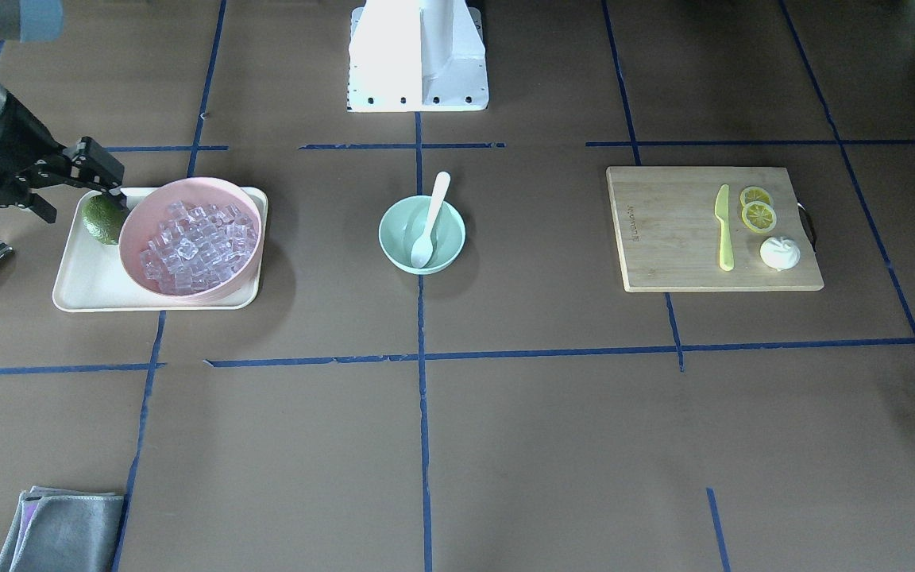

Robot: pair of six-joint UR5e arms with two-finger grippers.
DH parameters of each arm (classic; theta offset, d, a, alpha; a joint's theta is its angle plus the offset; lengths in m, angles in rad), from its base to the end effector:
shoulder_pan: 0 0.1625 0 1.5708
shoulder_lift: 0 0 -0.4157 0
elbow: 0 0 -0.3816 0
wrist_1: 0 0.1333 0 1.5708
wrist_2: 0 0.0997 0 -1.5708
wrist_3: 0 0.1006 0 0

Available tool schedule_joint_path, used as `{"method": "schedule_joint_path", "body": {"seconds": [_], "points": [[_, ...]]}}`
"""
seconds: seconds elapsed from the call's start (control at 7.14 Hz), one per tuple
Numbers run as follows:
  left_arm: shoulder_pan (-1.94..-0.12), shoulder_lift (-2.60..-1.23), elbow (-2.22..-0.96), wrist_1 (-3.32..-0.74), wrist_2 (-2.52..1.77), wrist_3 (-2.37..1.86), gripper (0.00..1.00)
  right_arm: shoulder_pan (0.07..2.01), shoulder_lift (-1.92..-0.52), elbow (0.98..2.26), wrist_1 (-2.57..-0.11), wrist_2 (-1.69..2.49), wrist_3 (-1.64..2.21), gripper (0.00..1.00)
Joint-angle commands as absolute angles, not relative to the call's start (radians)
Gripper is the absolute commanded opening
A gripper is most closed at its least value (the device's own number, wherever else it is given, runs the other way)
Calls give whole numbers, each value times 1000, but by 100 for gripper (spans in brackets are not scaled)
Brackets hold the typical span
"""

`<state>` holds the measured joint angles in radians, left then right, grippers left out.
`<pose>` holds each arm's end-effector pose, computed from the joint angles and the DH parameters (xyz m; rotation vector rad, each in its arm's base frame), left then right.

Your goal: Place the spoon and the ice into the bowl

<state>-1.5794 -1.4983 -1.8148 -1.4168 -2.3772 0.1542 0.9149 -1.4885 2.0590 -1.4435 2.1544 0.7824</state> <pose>-0.0645 -0.4463 0.5798 0.0821 0.8031 0.1447 -0.2345 -0.4324 0.3710 0.1410 -0.8659 -0.0853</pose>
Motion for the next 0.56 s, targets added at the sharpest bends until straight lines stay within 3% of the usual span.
{"method": "schedule_joint_path", "body": {"seconds": [0.0,0.42], "points": [[-1582,-1476,-1828,-1420,-2384,155,100,749,-1412,2054,-1437,1981,798,99],[-1582,-1476,-1832,-1420,-2384,155,100,693,-1396,2026,-1439,1928,523,94]]}}
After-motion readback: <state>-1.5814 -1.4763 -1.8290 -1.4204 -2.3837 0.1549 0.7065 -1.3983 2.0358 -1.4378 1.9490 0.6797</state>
